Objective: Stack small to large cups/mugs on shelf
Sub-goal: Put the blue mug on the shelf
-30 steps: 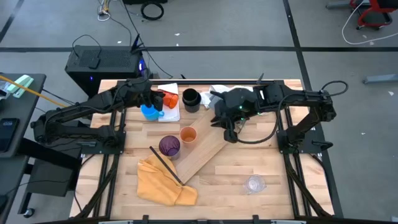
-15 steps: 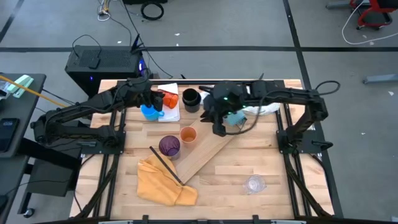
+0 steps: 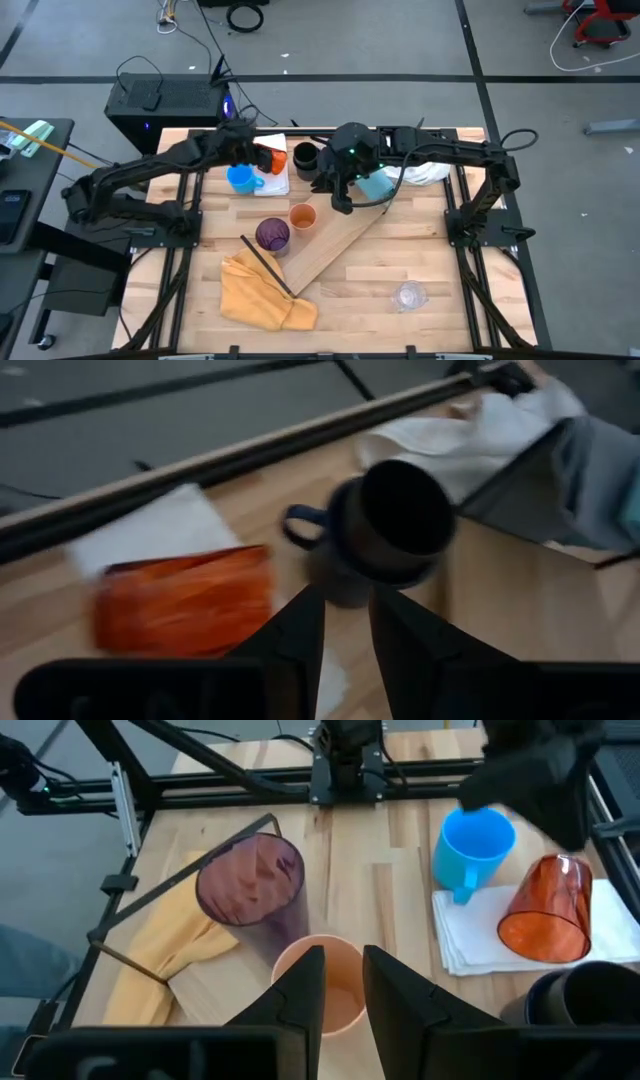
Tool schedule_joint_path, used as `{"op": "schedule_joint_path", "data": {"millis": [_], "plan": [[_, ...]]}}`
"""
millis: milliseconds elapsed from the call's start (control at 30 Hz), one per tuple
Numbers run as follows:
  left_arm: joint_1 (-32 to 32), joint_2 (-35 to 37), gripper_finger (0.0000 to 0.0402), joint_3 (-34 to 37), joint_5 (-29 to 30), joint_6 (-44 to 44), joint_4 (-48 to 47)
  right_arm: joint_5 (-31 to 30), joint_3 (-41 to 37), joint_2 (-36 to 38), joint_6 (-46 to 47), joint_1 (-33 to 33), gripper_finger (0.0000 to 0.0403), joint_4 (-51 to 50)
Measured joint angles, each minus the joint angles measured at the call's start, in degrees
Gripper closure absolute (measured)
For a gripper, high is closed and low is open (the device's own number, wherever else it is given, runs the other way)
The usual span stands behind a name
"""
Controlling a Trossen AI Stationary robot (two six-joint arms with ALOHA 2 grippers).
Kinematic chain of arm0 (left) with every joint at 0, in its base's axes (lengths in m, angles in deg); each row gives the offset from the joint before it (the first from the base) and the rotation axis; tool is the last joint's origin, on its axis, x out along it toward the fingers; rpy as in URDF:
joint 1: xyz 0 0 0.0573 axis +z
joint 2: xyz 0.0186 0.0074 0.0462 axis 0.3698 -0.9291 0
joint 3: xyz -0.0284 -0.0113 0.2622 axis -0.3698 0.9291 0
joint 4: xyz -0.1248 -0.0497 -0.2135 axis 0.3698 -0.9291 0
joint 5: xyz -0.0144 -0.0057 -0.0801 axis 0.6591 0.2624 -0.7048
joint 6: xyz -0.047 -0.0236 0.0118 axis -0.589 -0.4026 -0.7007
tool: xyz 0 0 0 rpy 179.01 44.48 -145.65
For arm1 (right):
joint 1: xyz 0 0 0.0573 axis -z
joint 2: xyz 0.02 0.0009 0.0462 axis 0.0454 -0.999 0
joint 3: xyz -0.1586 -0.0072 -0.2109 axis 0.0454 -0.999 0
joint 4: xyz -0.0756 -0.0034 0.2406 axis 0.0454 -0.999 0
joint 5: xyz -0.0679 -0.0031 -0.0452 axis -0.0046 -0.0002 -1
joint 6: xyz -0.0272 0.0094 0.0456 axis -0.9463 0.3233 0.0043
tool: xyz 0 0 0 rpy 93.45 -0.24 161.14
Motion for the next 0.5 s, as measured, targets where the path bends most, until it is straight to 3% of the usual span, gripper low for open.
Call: {"op": "schedule_joint_path", "data": {"millis": [167, 500], "plan": [[-0.04, -6.03, 0.0314, 0.00, -4.79, -1.44, 3.48, 0.18, 0.15, 0.02, 0.35, -0.01, 0.0325, 0.00], [-0.12, -13.82, 0.0308, -8.62, -3.66, 6.23, -4.53, 0.85, 0.17, 0.02, 1.44, -0.02, 0.0325, -0.15]]}}
